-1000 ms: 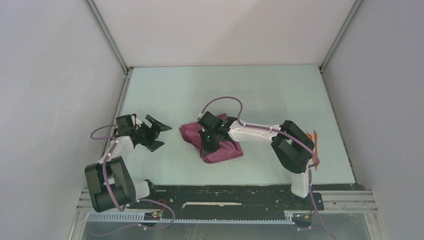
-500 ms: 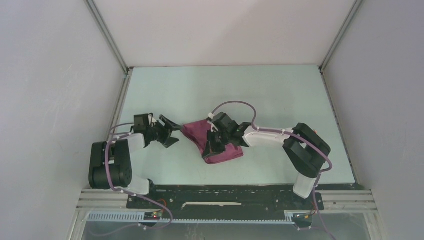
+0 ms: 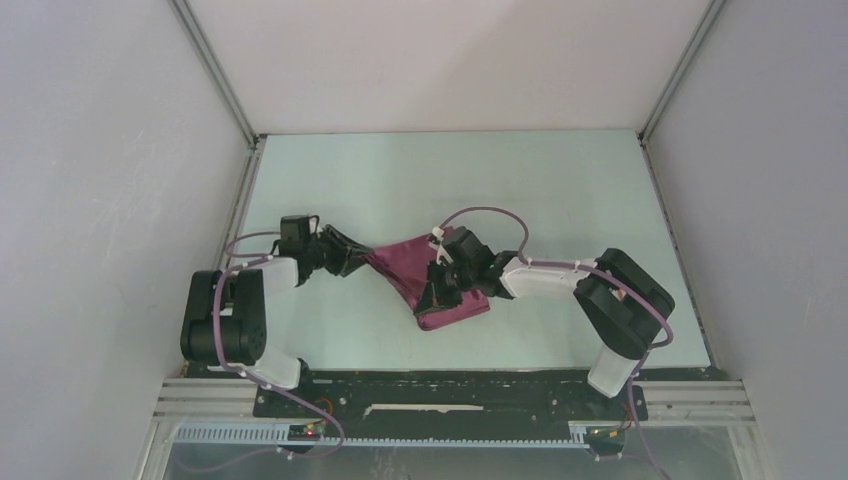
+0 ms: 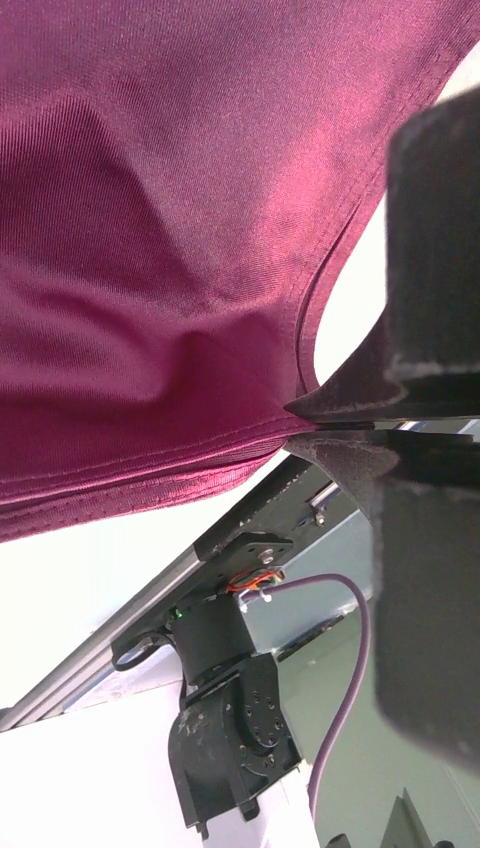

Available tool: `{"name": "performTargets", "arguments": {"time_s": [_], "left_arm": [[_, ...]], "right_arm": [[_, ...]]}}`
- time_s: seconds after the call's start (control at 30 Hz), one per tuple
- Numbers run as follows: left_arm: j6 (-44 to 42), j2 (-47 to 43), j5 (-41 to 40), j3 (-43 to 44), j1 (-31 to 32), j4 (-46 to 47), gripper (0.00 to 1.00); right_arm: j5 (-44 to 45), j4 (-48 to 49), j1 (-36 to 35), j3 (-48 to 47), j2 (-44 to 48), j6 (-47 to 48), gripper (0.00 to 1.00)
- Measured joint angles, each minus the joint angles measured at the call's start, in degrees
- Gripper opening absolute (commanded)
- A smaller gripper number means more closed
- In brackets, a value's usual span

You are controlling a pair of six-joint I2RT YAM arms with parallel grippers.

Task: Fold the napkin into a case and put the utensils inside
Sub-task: Pick up the lower triangle-folded napkin from the center of the board, then fold the lower triangle-folded napkin at the center of the board.

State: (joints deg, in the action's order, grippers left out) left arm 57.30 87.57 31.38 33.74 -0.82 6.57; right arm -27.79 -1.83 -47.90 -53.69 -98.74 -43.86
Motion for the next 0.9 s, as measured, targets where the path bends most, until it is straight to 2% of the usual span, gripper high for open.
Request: {"name": "performTargets", "arguments": {"time_s": [0.1, 0.23, 0.53, 0.9], "left_arm": [[0.15, -0.02, -1.33, 1.36, 0.92, -0.39, 0.29], [0.22, -0.57, -3.52, 2.86, 4.28, -1.64, 0.22], [0.2, -0.7, -7.37, 9.51, 11.45, -6.38, 0.19], [0.22, 9.31, -9.66, 20.63, 17.77, -10.64, 0.18]], "right_arm": [[-0.31, 1.07, 0.26, 0.79, 0.11, -0.02, 0.0], [-0.87, 2.97, 0.61, 2.73, 0.87, -0.26, 0.0], [-1.92, 6.03, 3.34, 8.83, 3.08, -1.73, 0.0], [-3.08, 8.98, 5.22, 13.6, 3.13, -1.95, 0.0]]}}
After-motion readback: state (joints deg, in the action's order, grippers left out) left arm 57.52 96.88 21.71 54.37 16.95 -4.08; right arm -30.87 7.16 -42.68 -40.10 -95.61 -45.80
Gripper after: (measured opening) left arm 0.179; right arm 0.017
